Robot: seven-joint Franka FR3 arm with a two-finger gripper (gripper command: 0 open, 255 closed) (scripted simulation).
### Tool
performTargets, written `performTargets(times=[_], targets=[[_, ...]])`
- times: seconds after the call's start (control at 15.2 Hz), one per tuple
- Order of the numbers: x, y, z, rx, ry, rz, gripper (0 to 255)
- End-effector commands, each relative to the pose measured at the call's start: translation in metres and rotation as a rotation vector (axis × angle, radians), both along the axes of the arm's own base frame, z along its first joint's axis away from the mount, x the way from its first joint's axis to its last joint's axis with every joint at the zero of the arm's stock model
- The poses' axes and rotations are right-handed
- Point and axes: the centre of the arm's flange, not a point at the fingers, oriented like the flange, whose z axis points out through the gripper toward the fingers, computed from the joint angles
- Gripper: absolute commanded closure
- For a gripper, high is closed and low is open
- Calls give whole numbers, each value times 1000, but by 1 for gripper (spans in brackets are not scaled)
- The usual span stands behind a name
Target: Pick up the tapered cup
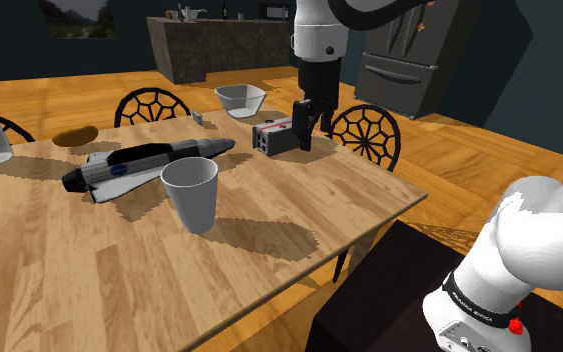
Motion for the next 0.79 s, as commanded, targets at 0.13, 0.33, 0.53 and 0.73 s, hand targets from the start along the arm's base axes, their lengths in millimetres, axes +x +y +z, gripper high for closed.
performTargets(times=[0.13,0.33,0.53,0.73], targets=[[28,46,-12,-7,-4,12,0],[47,81,-19,-13,-6,21,0],[66,115,-26,-19,-9,30,0],[84,150,-33,-25,-12,39,0]])
